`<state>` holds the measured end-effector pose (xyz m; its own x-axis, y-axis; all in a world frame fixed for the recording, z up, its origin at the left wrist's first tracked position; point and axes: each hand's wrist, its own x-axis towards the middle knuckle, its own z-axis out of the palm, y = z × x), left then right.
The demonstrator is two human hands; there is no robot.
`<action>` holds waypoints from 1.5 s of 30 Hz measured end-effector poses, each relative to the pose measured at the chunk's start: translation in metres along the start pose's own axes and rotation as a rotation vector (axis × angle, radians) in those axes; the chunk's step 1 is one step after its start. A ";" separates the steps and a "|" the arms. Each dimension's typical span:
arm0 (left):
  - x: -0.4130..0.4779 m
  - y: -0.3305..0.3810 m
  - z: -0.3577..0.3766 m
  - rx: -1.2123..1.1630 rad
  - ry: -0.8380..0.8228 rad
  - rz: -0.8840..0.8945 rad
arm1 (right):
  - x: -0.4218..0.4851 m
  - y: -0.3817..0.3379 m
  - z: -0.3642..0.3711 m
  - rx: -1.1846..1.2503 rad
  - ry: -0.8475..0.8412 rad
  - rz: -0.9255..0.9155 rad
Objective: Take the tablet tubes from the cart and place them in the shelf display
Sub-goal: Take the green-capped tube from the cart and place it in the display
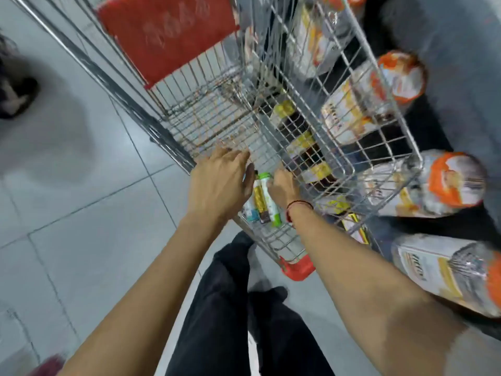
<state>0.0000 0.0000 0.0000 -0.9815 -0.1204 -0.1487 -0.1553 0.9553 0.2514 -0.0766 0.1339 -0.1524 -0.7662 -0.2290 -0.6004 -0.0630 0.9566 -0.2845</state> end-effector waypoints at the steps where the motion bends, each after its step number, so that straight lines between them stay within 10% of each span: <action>1: 0.001 -0.001 0.001 -0.027 0.007 0.004 | 0.005 -0.003 0.002 0.019 -0.027 0.000; 13: 0.002 -0.005 0.013 -0.021 0.101 0.026 | 0.033 -0.003 0.013 0.032 -0.084 0.003; 30: -0.001 0.007 -0.006 -0.169 0.096 0.034 | -0.092 0.032 -0.161 0.328 0.300 -0.048; 45: 0.037 0.243 -0.065 -0.332 0.217 0.731 | -0.321 0.124 -0.289 0.278 0.888 0.004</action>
<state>-0.0818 0.2104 0.1177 -0.8424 0.4176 0.3406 0.5380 0.6877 0.4875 -0.0227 0.3784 0.2209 -0.9818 0.1056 0.1576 0.0082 0.8534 -0.5212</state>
